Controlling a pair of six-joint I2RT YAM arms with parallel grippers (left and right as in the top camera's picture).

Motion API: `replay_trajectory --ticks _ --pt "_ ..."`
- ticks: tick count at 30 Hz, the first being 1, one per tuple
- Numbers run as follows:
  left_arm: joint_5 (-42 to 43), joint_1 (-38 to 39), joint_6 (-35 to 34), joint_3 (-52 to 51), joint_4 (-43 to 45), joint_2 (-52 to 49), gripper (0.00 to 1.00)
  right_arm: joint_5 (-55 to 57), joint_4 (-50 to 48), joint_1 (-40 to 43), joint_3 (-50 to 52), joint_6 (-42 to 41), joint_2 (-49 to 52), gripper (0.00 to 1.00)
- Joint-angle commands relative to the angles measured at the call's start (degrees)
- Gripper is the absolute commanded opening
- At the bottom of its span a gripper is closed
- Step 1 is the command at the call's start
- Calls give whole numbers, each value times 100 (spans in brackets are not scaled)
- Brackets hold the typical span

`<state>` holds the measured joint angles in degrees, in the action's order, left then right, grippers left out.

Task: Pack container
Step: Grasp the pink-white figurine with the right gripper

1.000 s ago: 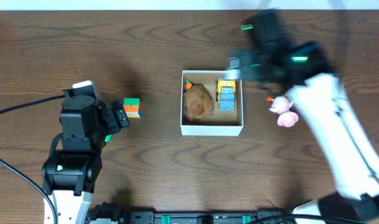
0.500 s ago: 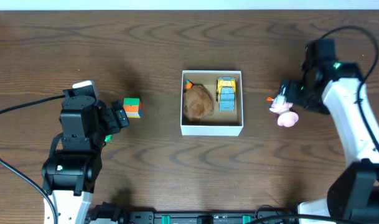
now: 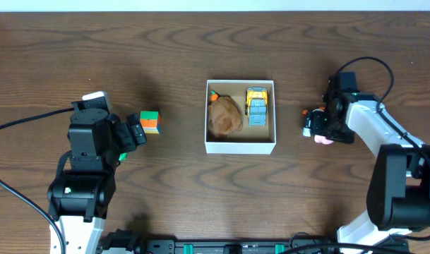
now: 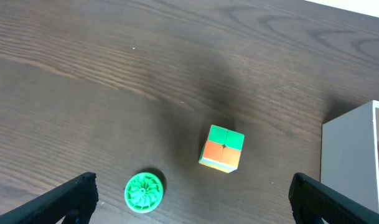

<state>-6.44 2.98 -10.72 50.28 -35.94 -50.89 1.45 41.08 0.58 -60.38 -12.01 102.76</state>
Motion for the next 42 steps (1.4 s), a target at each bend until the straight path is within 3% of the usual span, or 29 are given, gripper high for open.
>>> replay_trajectory --ticks 1,3,5,9,18,23,27,34,42 --pt "-46 -35 -57 133 -7 -2 98 -39 -44 26 9 31 39 60" --pt "-46 -35 -57 133 -4 -2 98 -39 -44 26 2 31 20 42" --pt "-46 -35 -57 133 -4 -2 98 -39 -28 22 -4 31 9 16" --pt "-46 -35 -57 133 -4 -2 98 -42 107 -2 -50 31 -55 1" --pt "-46 -35 -57 133 -7 -2 98 -48 1298 -433 -1239 31 -896 1" --pt "-46 -35 -57 133 -7 -2 98 -44 1707 -1176 -2020 33 -1596 1" --pt "-46 -35 -57 133 -7 -2 98 -44 1700 -1952 -2079 -20 -1895 1" --pt "-48 -35 -57 133 -9 -2 98 -20 1633 -2835 -1829 -299 -1460 1" --pt "-48 -35 -57 133 -9 -2 98 -24 1478 -2920 -1657 -339 -468 2"
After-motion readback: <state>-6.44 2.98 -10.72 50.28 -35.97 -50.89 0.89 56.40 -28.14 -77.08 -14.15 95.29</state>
